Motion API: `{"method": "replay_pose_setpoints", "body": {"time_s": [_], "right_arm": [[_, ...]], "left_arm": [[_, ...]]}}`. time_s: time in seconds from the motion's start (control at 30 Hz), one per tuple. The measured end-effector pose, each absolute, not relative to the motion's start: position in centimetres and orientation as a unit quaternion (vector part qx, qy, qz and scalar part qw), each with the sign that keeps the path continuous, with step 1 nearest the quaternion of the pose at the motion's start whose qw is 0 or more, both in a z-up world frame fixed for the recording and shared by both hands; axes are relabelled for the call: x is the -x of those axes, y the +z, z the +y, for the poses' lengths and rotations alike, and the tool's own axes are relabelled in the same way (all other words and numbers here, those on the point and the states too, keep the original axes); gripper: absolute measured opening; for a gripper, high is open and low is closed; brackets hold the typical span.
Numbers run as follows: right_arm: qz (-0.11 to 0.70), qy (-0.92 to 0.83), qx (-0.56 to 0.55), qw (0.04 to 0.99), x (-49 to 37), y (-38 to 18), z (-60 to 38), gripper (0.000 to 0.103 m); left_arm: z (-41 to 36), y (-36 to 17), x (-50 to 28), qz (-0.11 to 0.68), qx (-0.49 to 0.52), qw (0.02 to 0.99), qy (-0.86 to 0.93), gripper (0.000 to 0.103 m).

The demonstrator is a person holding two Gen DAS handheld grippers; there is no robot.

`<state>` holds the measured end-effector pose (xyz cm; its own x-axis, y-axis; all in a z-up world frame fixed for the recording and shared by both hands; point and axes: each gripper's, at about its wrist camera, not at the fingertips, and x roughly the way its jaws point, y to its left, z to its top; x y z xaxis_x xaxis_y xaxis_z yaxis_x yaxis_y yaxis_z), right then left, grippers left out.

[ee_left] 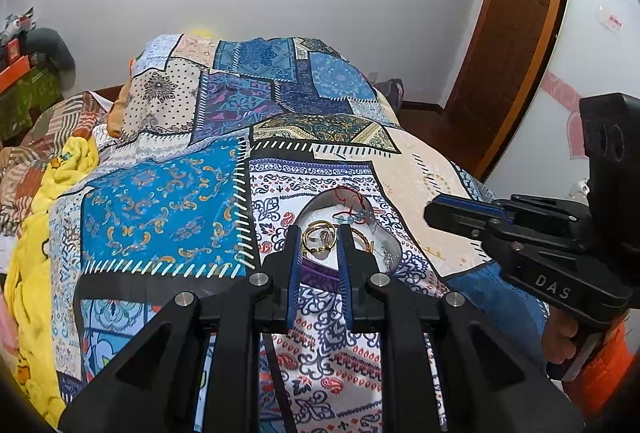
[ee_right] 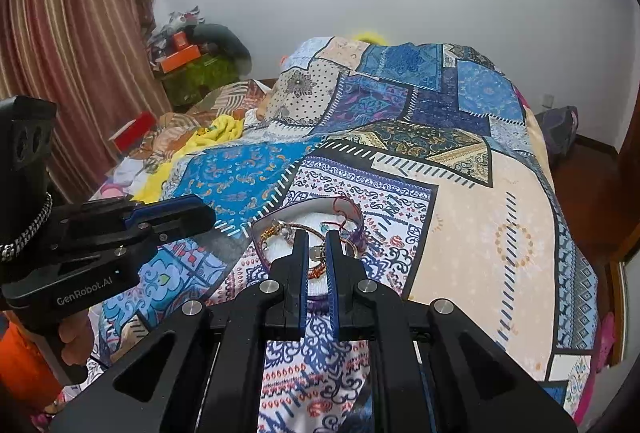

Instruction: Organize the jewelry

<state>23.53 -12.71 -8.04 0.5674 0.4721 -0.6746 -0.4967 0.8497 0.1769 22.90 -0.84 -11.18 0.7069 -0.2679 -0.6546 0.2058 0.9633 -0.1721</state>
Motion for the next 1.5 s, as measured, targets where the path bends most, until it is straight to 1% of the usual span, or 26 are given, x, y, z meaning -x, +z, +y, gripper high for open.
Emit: {"method": "replay_pose_setpoints", "body": {"time_s": [0.37, 0.7, 0.87, 1.1, 1.17, 1.2, 1.23, 1.3, 1.5], "right_arm": [[0.413, 0.285, 0.018, 0.865, -24.8, -10.7, -11.2, 0.007], [0.436, 0.283, 0.034, 0.854, -25.0, -11.9, -10.6, 0.007], [0.438, 0.279, 0.036, 0.854, -25.1, -11.9, -10.6, 0.007], [0.423, 0.277, 0.053, 0.861, -24.5, -11.4, -10.2, 0.008], [0.419, 0.275, 0.056, 0.863, -24.4, -11.2, -10.2, 0.013], [0.416, 0.274, 0.056, 0.865, -24.2, -11.0, -10.3, 0.021], [0.413, 0.272, 0.056, 0.868, -24.2, -10.8, -10.3, 0.032], [0.401, 0.266, 0.055, 0.875, -23.9, -10.2, -10.5, 0.043], [0.38, 0.251, 0.058, 0.888, -23.1, -8.1, -10.9, 0.043]], "left_arm": [[-1.5, -13.4, -25.3, 0.389, 0.035, 0.91, -0.14, 0.016], [-2.0, -14.7, -26.4, 0.407, 0.036, 0.901, -0.148, 0.016], [-2.1, -14.8, -26.3, 0.413, 0.033, 0.897, -0.152, 0.016], [-1.8, -13.9, -25.5, 0.402, 0.026, 0.904, -0.143, 0.016], [-1.6, -13.6, -25.2, 0.399, 0.027, 0.906, -0.139, 0.016], [-1.5, -13.4, -25.0, 0.397, 0.027, 0.907, -0.138, 0.017], [-1.4, -13.2, -24.9, 0.397, 0.028, 0.907, -0.137, 0.017], [-1.2, -12.8, -24.5, 0.394, 0.03, 0.909, -0.132, 0.017], [-0.4, -10.6, -22.9, 0.371, 0.038, 0.92, -0.119, 0.017]]}}
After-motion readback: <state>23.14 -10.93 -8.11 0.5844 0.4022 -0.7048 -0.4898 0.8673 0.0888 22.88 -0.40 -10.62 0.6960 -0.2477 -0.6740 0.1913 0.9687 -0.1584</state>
